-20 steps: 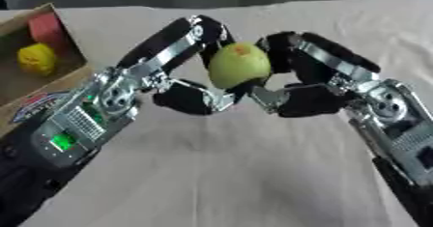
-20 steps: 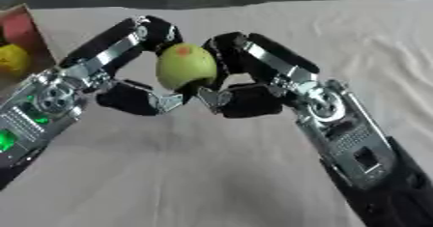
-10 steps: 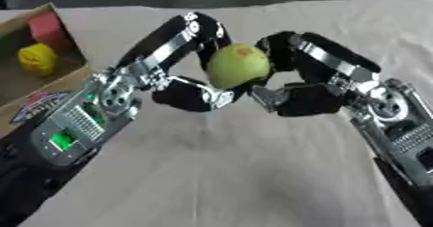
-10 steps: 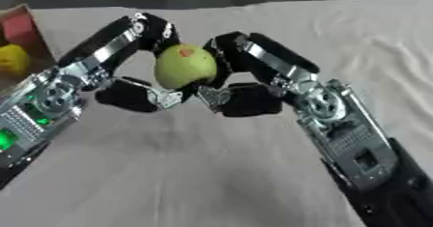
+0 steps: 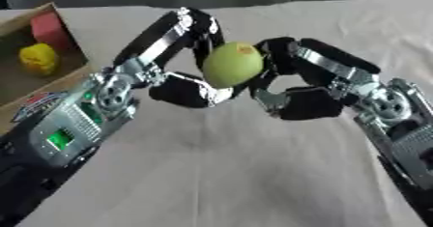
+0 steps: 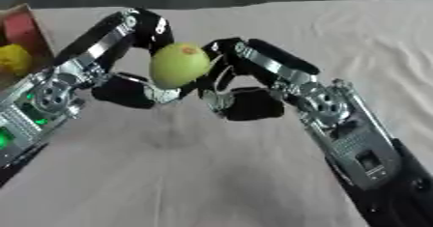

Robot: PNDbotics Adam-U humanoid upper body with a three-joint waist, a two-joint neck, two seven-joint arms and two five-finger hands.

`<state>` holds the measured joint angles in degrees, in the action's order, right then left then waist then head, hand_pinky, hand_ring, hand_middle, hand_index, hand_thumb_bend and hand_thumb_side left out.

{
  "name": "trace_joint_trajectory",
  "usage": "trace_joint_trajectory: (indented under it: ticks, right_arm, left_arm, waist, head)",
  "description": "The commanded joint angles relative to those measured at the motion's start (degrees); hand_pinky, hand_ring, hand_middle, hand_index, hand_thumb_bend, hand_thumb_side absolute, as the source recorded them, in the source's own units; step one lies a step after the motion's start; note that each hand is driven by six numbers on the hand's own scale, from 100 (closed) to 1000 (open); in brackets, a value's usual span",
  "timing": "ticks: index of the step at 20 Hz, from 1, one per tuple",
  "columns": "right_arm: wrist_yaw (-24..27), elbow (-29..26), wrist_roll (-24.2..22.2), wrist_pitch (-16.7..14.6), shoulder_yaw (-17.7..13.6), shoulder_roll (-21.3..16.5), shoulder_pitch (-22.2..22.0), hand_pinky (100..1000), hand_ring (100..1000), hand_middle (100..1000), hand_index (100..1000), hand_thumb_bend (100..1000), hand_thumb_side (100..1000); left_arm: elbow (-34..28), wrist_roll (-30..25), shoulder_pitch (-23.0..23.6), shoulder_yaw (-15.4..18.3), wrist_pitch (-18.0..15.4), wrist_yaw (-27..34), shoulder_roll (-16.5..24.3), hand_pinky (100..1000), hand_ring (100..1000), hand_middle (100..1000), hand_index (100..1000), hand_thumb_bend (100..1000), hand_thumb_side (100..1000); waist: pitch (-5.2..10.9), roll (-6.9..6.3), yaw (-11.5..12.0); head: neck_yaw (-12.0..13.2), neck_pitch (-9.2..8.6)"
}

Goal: Pick up the objects with one hand, pass them to the other hand, and then place them into the box on the other side of the table.

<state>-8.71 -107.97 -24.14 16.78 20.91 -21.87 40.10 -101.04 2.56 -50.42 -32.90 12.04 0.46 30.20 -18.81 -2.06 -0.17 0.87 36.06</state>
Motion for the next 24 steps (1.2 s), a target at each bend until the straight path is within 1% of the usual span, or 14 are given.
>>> trace_joint_trajectory:
  ticks: [1, 5, 10, 13, 15, 17, 21, 24]
  right_arm:
    - [-0.2, -0.4, -0.6, -0.8, -0.6, -1.0, 0.7, 626, 683, 734, 788, 447, 118]
    - [0.2, -0.3, -0.4, -1.1, -1.0, -1.3, 0.6, 628, 688, 743, 791, 423, 102]
    - [0.5, -0.3, 0.3, -1.1, -1.4, -1.7, 0.5, 630, 694, 749, 795, 430, 101]
    - [0.5, -0.4, 1.0, -1.0, -1.9, -2.2, 0.3, 632, 697, 751, 797, 436, 111]
    - [0.6, -0.6, 1.9, -0.9, -2.6, -3.2, 0.0, 637, 699, 753, 797, 437, 112]
    - [1.1, -1.0, 3.6, -0.8, -3.7, -5.1, -0.5, 640, 700, 753, 796, 436, 112]
    - [3.1, -2.3, 8.1, -0.3, -6.1, -8.4, -1.9, 641, 696, 749, 792, 436, 110]
    - [4.2, -3.5, 10.2, -0.1, -7.4, -10.8, -2.7, 642, 697, 749, 792, 445, 120]
  left_arm:
    - [-0.7, 1.3, -1.1, 1.3, -0.1, 1.1, 0.6, 398, 295, 403, 404, 460, 100]
    - [-0.5, 2.3, -0.8, 1.4, -0.3, 1.7, 0.6, 394, 292, 402, 403, 464, 100]
    - [-0.7, 3.4, -0.6, 1.7, -1.4, 2.1, 0.7, 406, 308, 413, 415, 470, 100]
    - [-1.1, 4.4, -0.2, 2.4, -2.5, 1.9, 1.0, 411, 312, 414, 416, 459, 100]
    - [-1.9, 5.6, 0.7, 3.5, -3.1, 1.7, 1.9, 411, 314, 415, 418, 453, 100]
    - [-3.2, 7.0, 1.8, 5.2, -3.4, 1.7, 3.4, 408, 314, 415, 417, 450, 100]
    - [-4.9, 9.8, 4.5, 8.7, -2.9, 3.5, 6.4, 404, 312, 412, 415, 443, 100]
    - [-5.5, 11.8, 6.2, 11.2, -2.3, 5.1, 8.5, 406, 313, 412, 416, 443, 100]
  waist:
    - [1.05, 0.14, 0.0]
    - [1.04, 0.25, 0.1]
    - [1.05, 0.47, 0.0]
    - [1.09, 0.65, 0.0]
    - [1.15, 0.72, 0.0]
    - [1.24, 0.73, 0.1]
    - [1.44, 0.75, 0.2]
    - [1.59, 0.75, 0.3]
  head:
    - [0.2, -0.52]
    - [0.3, -0.49]
    - [0.5, -0.56]
    - [0.8, -0.64]
    - [1.1, -0.62]
    - [1.6, -0.45]
    - [2.4, -0.45]
    - [2.8, -0.36]
